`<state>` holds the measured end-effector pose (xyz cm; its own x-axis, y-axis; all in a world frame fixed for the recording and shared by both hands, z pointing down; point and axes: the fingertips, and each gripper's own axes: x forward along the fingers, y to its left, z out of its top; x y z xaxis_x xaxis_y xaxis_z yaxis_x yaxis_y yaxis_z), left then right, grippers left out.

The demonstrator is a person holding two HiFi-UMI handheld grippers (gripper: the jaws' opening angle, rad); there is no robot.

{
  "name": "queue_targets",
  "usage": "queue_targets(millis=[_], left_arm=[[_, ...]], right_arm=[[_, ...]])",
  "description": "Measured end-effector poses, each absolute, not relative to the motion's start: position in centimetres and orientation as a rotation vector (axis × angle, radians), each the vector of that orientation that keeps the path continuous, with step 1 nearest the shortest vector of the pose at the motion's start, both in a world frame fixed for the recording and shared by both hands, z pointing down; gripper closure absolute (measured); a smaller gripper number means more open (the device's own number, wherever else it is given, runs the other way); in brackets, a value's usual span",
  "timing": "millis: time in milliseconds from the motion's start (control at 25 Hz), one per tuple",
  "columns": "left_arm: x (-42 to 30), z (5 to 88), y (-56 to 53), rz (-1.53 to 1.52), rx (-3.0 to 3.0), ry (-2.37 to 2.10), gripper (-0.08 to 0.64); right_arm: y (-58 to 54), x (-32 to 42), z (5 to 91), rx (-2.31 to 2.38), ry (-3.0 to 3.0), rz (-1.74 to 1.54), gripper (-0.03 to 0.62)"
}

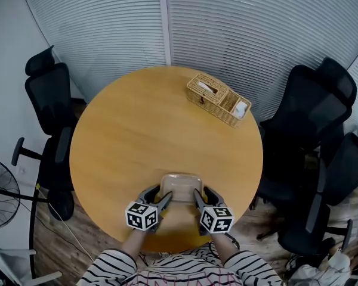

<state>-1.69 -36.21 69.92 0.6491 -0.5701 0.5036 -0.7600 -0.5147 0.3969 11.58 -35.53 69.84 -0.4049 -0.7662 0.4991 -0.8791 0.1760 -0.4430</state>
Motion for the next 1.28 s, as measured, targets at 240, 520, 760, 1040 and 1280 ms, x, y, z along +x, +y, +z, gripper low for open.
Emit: queue_targets(millis=[240, 520, 760, 1040, 1280], left_arm=[[-1.7, 69.7, -35.9, 0.421, 2.264, -1.052, 0.344], [-2.3, 68.5, -35.8, 0.373, 2.273, -1.077, 0.342], [-2.8, 66.1, -35.4, 0.263, 2.286, -1.083, 0.342], [-4.2, 63.1, -34.2, 0.141, 2.302, -1.093, 0.342], [-5.4, 59.5, -31.9, 0.022, 2.331, -1.084, 0.345]], right_arm=[[-35.2, 11.4, 69.5, 1.612, -2.286, 1.050, 0.407], [-35.0, 10.8, 68.3, 1.621, -2.325, 1.067, 0.414], [-34.6, 10.5, 66.9, 1.658, -2.350, 1.082, 0.443], [-33.4, 9.9, 64.1, 1.713, -2.413, 1.100, 0.505], [-31.5, 9.5, 59.9, 1.770, -2.493, 1.103, 0.538]])
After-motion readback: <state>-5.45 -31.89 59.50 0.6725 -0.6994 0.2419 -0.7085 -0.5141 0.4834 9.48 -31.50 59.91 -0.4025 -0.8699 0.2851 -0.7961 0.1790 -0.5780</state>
